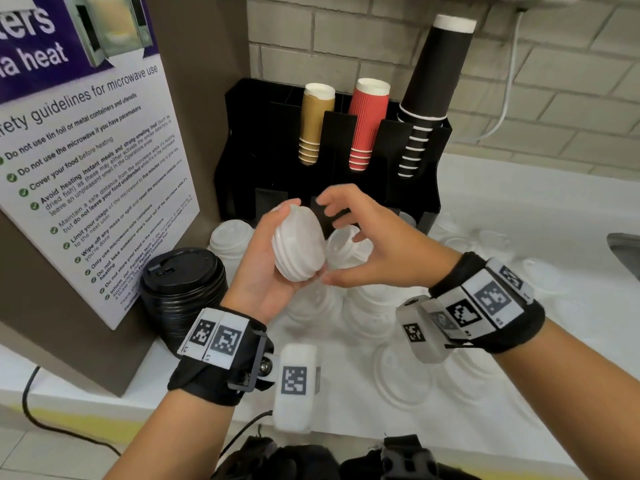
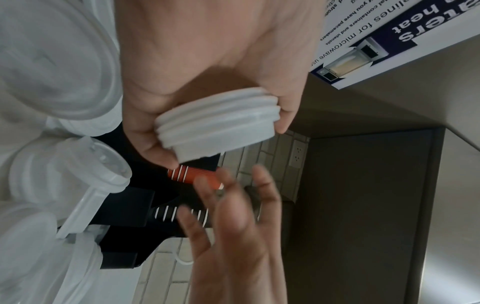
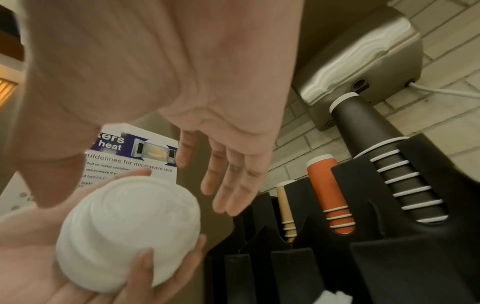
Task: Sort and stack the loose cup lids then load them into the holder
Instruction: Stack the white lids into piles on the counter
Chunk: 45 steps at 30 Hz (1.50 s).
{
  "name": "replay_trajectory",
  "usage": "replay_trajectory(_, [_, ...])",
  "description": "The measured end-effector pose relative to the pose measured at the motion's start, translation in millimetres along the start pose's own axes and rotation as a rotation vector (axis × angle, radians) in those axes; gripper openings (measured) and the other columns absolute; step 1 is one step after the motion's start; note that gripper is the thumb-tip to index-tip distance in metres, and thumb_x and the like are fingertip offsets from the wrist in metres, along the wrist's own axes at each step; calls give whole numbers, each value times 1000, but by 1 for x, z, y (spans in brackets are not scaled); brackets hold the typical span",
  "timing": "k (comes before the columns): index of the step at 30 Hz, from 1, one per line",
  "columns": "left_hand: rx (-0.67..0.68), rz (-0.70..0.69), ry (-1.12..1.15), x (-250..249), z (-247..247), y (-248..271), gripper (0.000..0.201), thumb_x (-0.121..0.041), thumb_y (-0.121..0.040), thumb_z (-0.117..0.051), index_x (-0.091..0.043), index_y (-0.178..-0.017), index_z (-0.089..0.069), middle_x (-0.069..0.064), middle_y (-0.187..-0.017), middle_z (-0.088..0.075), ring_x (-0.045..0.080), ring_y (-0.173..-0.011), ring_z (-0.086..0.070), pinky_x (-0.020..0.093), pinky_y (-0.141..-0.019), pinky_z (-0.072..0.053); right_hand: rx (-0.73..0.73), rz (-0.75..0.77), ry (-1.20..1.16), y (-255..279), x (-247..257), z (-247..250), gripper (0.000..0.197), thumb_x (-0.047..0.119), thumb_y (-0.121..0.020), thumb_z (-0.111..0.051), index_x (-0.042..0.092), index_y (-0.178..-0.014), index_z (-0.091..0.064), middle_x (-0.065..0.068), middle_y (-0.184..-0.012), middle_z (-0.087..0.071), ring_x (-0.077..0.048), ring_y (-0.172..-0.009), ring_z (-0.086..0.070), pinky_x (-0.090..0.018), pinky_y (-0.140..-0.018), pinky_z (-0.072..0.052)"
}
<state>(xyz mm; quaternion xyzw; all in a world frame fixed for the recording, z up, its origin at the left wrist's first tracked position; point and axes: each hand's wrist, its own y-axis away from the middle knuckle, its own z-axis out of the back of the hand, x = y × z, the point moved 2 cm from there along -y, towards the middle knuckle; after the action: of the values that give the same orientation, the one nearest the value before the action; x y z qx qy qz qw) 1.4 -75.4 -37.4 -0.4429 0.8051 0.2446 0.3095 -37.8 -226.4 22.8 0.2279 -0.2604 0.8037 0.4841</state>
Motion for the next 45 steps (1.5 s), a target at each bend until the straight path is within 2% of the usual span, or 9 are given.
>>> replay_trajectory(5, [-32, -19, 66, -5, 6, -2, 28, -40, -76, -57, -25, -100, -58, 3, -99, -53, 23, -85, -53, 35, -67, -42, 549, -169, 325, 41, -22, -7, 55, 33, -72, -82, 22, -120, -57, 5, -110, -54, -12, -98, -52, -23, -84, -45])
replay_trajectory(8, [-55, -12, 60, -4, 6, -3, 33, -41, -74, -58, -26, -104, -59, 6, -107, -51, 27, -94, -50, 35, -67, -44, 905, -232, 599, 73, -36, -25, 75, 38, -70, -82, 31, -133, -43, 2, -123, -43, -19, -107, -48, -31, -85, -45])
replay_trajectory(11, [-66, -14, 63, -2, 3, -3, 40, -42, -73, -59, -26, -109, -60, 7, -111, -50, 27, -95, -51, 35, -67, -45, 992, -183, 772, 95, -42, -38, 89, 35, -71, -81, 32, -142, -27, -2, -133, -33, -24, -110, -43, -37, -82, -43])
replay_trajectory(20, [-34, -14, 108, -2, -4, -2, 44, -42, -74, -61, -23, -114, -57, 7, -112, -49, 27, -98, -53, 34, -71, -51, 802, -156, 602, 95, -40, -40, 87, 30, -69, -81, 32, -138, -29, 0, -129, -34, -21, -108, -44, -34, -82, -46])
replay_trajectory(24, [-68, -46, 113, -7, 0, 0, 44, -43, -75, -59, -25, -115, -60, 3, -105, -55, 18, -84, -59, 38, -79, -49, 476, -173, 276, 66, -27, -1, 78, 33, -68, -80, 42, -131, -34, 5, -121, -42, -14, -104, -49, -33, -85, -50])
replay_trajectory(30, [-59, -35, 29, -7, -5, 7, 63, -42, -77, -56, -20, -136, -52, 12, -129, -54, 25, -108, -53, 39, -85, -45, -63, -154, -16, 21, -9, 25, 69, 29, -70, -80, 44, -126, -42, 8, -118, -49, -8, -102, -55, -34, -79, -55])
replay_trajectory(33, [-11, -25, -12, -7, -9, 9, 67, -42, -83, -51, -15, -144, -43, 15, -142, -52, 29, -123, -55, 40, -92, -47, -81, -77, -56, 9, 0, 8, 71, 20, -71, -80, 40, -128, -44, 13, -120, -49, -6, -104, -54, -27, -80, -54])
replay_trajectory(40, [-11, -35, -42, -12, -5, 11, 66, -42, -87, -46, -12, -146, -40, 17, -139, -54, 24, -112, -62, 33, -75, -57, -69, -21, -51, -7, 0, -11, 74, 16, -69, -78, 42, -129, -42, 15, -126, -43, -5, -115, -47, -26, -85, -53])
replay_trajectory(45, [-18, -46, -36, -12, -2, 7, 67, -45, -89, -45, -12, -147, -38, 21, -144, -48, 36, -134, -45, 54, -111, -35, -100, 3, -78, -17, -3, -18, 74, 19, -69, -80, 40, -130, -43, 10, -129, -44, -6, -115, -49, -25, -83, -52])
